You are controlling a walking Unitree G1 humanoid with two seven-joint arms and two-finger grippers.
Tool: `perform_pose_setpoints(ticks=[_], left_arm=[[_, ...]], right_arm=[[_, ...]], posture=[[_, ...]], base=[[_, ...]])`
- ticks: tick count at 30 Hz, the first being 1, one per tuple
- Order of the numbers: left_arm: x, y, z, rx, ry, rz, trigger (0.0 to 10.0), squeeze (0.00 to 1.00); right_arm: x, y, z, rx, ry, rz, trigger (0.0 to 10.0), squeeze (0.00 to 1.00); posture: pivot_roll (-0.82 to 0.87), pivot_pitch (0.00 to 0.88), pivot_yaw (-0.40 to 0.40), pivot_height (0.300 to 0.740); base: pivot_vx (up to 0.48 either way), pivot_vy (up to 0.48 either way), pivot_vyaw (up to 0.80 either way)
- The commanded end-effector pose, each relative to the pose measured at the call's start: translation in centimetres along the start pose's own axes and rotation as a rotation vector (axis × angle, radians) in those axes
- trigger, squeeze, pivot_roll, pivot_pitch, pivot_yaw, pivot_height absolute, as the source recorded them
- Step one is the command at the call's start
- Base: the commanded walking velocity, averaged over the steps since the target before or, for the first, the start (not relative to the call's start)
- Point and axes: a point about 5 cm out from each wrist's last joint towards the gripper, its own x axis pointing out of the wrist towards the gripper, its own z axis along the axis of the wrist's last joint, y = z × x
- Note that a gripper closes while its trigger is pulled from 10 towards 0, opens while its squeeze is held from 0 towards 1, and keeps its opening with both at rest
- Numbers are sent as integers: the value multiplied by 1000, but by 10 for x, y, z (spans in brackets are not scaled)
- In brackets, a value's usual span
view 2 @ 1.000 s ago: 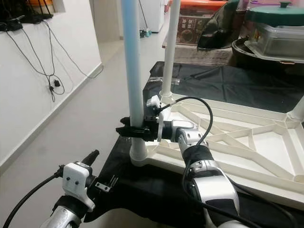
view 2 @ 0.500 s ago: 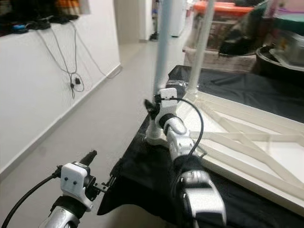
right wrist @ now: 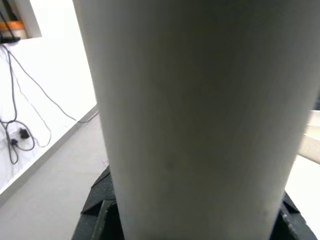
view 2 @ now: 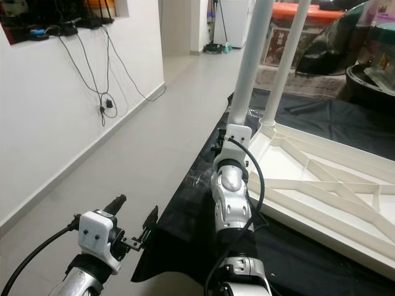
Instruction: Building children table
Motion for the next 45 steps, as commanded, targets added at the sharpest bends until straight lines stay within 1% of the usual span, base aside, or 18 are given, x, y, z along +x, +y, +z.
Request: perform_pose_setpoints(ticks=[1,3,5,7,8,12,15,16,17,19,21,22,23,25,30,38,39,45], left_arm=[[-1,-1,-3,3,16,0,10000,0],[-1,-1,-3,3,16,0,10000,0],[-1,-1,-3,3,17,2,10000,0],[-1,-1,-3,3,18,2,10000,0],[-2,-1,-3,2,19,2,10000,0],[-2,-1,-4,0,21,1,10000,0],[-2,-1,-5,-2,23,0,10000,0],[-2,-1,-5,-2,23,0,10000,0],[-2,-1,-5,-2,23,0,10000,0],[-2,-1,-5,-2,23,0,10000,0],[-2,-1,-5,-3,22,2,10000,0],[-2,-2,-5,-3,21,2,10000,0],[-2,-2,-5,-3,21,2,10000,0],[-2,-2,-5,-3,21,2,10000,0],[-3,-2,-5,-2,20,3,10000,0],[-2,-2,-5,-1,20,3,10000,0],[-2,-2,-5,-1,21,3,10000,0],[-2,-2,-5,0,22,1,10000,0]], right_arm=[[-7,3,-16,14,19,55,10000,1000],[-7,3,-16,14,19,55,10000,1000],[-9,16,-10,11,-55,200,10000,1000],[-9,19,-9,13,-69,225,10000,1000],[-9,21,-8,24,-71,274,10000,0],[-5,22,-6,58,-75,342,10000,0],[0,34,0,188,-12,685,10000,0],[0,34,0,188,-12,685,10000,0],[1,34,2,204,-3,774,10000,0],[1,34,2,204,-3,774,10000,0],[3,34,4,220,61,990,10000,0],[-3,35,3,213,156,1236,10000,0],[-3,35,3,213,156,1236,10000,0],[-10,35,1,175,221,1427,10000,0],[-17,34,0,152,292,1624,10000,0],[-17,40,6,157,303,1721,10000,0],[-16,43,7,161,291,1718,0,0],[-20,45,4,147,240,1729,0,0]], posture=[[90,0,14,740],[90,0,14,740],[94,0,7,740],[94,0,7,740],[93,0,8,740],[92,0,5,740],[92,0,5,740],[92,0,5,740],[97,0,2,740],[97,0,2,740],[97,0,2,740],[97,0,2,740],[97,0,2,740],[101,0,-3,740],[103,0,-6,740],[103,0,-6,740],[103,0,-6,740],[103,0,-6,740]], base=[[0,0,0],[0,0,0],[0,0,0],[0,0,0],[0,0,0],[0,0,0],[0,0,0],[0,0,0],[0,0,0],[0,0,0],[0,0,0],[0,0,0],[0,0,0],[0,0,0],[0,0,0],[0,0,0],[0,0,0],[0,0,0]])
